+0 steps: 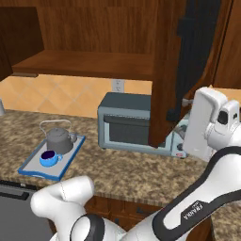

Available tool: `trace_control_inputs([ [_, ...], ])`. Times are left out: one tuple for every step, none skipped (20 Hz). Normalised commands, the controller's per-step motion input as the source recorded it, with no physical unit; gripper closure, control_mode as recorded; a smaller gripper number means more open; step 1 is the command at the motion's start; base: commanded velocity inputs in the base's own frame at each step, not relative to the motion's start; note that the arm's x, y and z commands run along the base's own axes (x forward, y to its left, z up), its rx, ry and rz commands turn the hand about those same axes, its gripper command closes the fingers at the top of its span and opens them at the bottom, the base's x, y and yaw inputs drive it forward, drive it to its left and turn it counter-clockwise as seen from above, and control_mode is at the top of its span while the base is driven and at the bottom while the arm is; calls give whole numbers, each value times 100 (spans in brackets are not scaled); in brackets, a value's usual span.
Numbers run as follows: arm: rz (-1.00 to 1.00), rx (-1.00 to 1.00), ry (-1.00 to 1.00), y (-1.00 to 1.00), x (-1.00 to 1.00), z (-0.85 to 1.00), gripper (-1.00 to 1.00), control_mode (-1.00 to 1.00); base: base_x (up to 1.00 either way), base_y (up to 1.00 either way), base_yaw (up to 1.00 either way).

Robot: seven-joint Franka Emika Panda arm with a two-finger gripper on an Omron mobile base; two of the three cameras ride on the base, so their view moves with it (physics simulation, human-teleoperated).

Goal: Pick the kettle from the counter and place it on the tray. Then pick the mug from the cabinet and place it on the tray. Then close the cabinet doors.

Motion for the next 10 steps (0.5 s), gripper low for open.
trace_control_inputs([
  [0,-28,0,65,56,17,-100,-100,0,0,0],
  [0,-25,0,54,44,12,-100,-100,0,0,0],
  [0,-23,0,57,56,4,-100,-100,0,0,0],
  [0,-23,5,69,70,3,-100,-100,0,0,0],
  [0,-20,5,62,66,4,-100,-100,0,0,0],
  [0,-16,6,53,68,0,-100,-100,0,0,0],
  [-1,-14,6,65,80,0,-100,-100,0,0,0],
  [-3,-12,1,60,82,0,-100,-100,0,0,0],
  [-2,-7,0,50,79,-6,-100,-100,0,0,0],
  [-2,-5,0,53,86,-13,-100,-100,0,0,0],
])
